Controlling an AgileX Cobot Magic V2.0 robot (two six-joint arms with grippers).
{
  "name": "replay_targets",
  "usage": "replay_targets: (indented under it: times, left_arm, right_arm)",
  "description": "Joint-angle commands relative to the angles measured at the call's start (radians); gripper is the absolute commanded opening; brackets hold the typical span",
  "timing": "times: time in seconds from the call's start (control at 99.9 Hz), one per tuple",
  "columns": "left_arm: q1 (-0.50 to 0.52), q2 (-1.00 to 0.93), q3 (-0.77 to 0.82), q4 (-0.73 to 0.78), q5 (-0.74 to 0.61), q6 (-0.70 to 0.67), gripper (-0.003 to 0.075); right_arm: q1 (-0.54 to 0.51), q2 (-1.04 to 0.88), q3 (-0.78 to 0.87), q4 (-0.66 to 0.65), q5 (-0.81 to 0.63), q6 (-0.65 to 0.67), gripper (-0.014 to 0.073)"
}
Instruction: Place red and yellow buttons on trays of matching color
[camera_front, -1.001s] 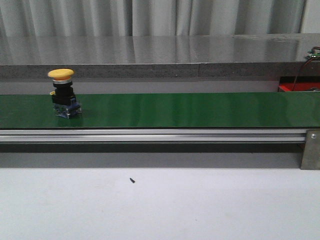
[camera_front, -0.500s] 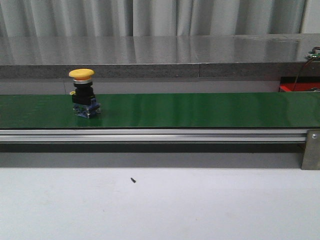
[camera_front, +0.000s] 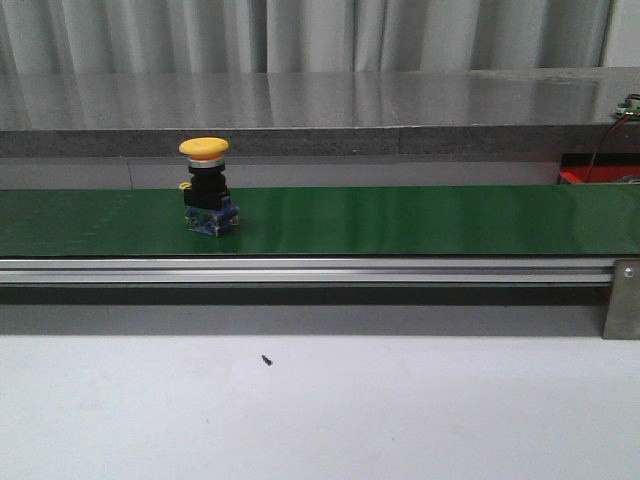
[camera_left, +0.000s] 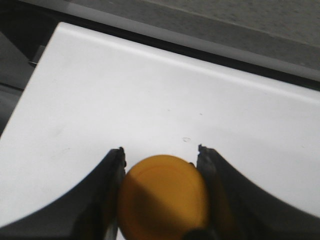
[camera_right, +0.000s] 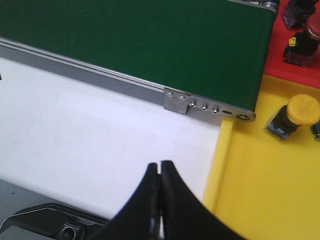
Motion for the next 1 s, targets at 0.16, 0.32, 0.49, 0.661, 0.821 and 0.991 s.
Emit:
replay_targets:
  times: [0.16, 0.32, 0.49, 0.661, 0.821, 0.991]
  left_arm:
    - [-0.098, -0.218, 0.193, -0.014, -0.122, 0.003, 0.0022]
    - [-0.157, -0.286, 0.329, -0.014, -0.159, 0.003, 0.0022]
    - [-0.205, -0.306, 0.439, -0.012, -0.204, 0.003, 0.0022]
    - [-0.234, -0.306, 0.520, 0.017, -0.289, 0.003, 0.0022]
    - [-0.234, -0.295, 0.552, 0.029, -0.302, 0.003, 0.0022]
    - [-0.234, -0.280, 0.552, 0.031, -0.290, 0.003, 0.0096]
  right_arm:
    - [0.003, -0.005, -0.022, 0.018, -0.040, -0.008, -0.0095]
    - [0.003, -0.005, -0.022, 0.018, -0.040, -0.008, -0.0095]
    - [0.003, -0.005, -0.022, 0.018, -0.040, -0.008, -0.0095]
    - [0.003, -0.005, -0.022, 0.018, -0.040, -0.008, -0.0095]
    - [0.003, -0.005, -0.022, 0.018, -0.040, -0.008, -0.0095]
    - [0.003, -0.005, -0.022, 0.018, -0.040, -0.008, -0.0095]
